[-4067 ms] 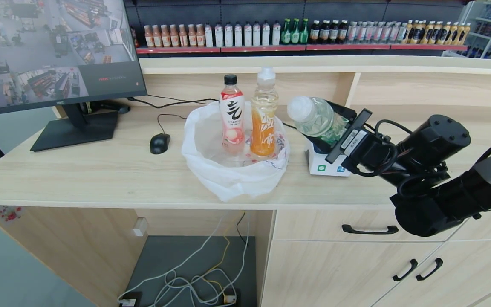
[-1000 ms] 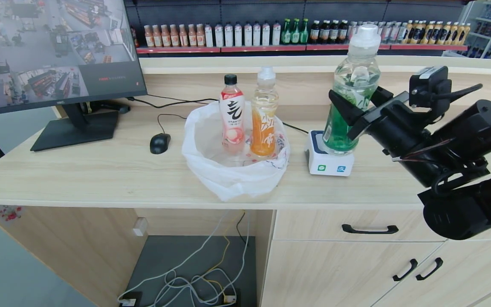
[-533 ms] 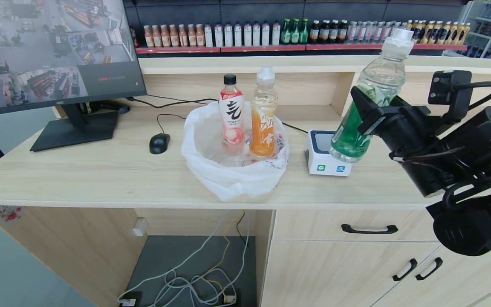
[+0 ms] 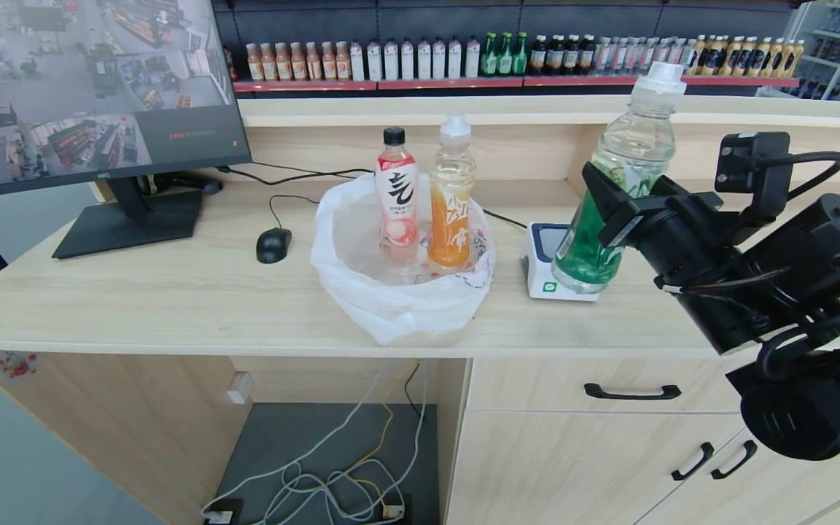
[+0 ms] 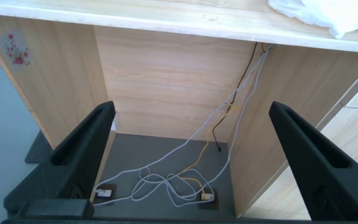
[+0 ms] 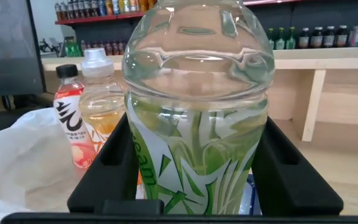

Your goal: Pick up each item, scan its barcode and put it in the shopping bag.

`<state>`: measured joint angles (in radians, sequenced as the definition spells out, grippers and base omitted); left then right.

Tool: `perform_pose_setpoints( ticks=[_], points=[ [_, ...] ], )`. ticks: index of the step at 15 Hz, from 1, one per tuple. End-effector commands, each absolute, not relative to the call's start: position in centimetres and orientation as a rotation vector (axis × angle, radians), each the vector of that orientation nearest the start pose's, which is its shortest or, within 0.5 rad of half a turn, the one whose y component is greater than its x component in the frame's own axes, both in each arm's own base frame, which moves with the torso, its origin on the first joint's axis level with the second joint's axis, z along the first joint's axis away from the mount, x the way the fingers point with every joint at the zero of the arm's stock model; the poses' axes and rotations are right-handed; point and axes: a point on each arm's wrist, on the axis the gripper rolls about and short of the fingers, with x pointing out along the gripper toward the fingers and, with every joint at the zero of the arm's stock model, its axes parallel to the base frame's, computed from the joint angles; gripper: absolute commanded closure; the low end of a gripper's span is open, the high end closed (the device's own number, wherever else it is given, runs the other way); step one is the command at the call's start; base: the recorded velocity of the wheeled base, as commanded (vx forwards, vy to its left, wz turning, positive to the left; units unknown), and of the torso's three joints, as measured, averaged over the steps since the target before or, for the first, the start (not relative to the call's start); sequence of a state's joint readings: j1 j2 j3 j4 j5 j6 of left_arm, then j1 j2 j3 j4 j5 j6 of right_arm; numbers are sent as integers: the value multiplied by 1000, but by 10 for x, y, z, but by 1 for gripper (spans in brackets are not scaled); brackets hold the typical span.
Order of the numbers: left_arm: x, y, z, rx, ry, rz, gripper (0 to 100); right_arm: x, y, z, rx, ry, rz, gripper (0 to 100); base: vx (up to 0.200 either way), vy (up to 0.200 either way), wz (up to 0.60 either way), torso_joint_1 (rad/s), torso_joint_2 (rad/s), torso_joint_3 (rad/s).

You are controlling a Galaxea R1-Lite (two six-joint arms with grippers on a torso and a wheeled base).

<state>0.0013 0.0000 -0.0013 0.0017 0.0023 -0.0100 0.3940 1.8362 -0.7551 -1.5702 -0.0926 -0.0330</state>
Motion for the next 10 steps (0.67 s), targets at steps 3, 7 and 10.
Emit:
perform_pose_setpoints(
  ticks=[3,7,10],
  points=[
    [-23,0,75,-12,2,5,0,297,128,221,95,-494,306,100,0,200,0,4,1,1],
    [-23,0,76,-12,0,5,0,296,134,224,103,-507,325,100,0,200,0,6,2,2],
    [-23,0,76,-11,0,5,0,298,135,229,109,-529,324,100,0,200,0,-1,1,5]
  ],
)
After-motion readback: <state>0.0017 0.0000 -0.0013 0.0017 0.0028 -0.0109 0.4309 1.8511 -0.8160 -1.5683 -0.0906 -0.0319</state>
